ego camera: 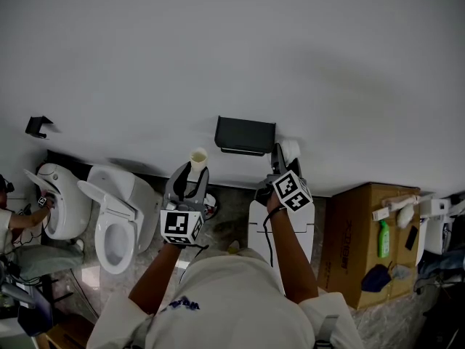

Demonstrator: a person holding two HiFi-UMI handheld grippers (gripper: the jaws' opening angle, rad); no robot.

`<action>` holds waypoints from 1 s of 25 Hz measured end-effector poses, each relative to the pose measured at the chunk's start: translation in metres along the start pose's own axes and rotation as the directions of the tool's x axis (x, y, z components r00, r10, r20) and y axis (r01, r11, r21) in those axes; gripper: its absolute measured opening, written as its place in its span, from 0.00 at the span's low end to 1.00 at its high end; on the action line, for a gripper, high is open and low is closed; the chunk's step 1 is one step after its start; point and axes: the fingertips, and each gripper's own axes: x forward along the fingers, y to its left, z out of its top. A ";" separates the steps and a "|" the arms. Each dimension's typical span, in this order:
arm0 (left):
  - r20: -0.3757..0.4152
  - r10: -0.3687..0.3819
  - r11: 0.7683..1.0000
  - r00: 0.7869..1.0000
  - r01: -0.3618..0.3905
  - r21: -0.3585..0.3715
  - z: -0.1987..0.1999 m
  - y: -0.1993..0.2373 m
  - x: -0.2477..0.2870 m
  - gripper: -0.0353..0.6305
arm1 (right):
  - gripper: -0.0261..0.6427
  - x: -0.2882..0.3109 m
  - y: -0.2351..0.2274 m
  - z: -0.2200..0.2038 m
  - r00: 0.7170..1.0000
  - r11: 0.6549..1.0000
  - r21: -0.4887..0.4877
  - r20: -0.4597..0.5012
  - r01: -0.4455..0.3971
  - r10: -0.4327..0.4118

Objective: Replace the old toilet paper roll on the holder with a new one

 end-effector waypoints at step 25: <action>-0.004 0.000 1.000 1.000 0.000 -0.009 -0.005 0.000 0.003 0.31 | 0.61 -0.005 0.006 -0.022 0.998 0.999 0.020 -0.055 -0.038 0.039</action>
